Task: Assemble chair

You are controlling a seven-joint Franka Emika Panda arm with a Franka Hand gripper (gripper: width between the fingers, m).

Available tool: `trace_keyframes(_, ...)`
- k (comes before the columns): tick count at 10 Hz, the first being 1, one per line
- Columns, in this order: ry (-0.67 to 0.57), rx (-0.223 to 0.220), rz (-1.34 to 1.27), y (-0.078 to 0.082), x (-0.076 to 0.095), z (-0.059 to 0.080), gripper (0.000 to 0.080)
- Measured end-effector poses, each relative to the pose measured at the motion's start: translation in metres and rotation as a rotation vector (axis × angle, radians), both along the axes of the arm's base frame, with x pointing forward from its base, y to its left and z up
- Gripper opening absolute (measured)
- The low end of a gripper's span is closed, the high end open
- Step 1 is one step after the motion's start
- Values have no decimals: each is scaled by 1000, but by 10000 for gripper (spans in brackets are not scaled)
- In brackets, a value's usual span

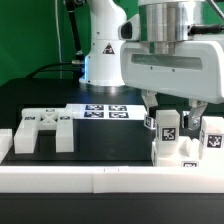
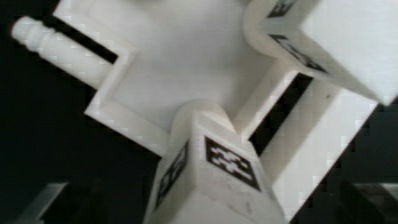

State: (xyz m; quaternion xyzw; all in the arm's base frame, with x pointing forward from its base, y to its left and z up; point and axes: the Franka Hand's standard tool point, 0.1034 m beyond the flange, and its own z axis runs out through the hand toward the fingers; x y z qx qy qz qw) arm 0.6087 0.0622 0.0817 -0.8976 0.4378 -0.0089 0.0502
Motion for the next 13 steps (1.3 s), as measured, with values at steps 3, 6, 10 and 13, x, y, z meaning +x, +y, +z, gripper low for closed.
trace_keyframes(3,-21,-16,255,1,0,-1,649)
trace_keyframes(6,-38,-29,461,-1,-1,-1,649)
trace_keyframes(10,-56,-43,686,-4,0,-1,649)
trace_keyframes(13,-63,-57,802,-6,0,-1,649)
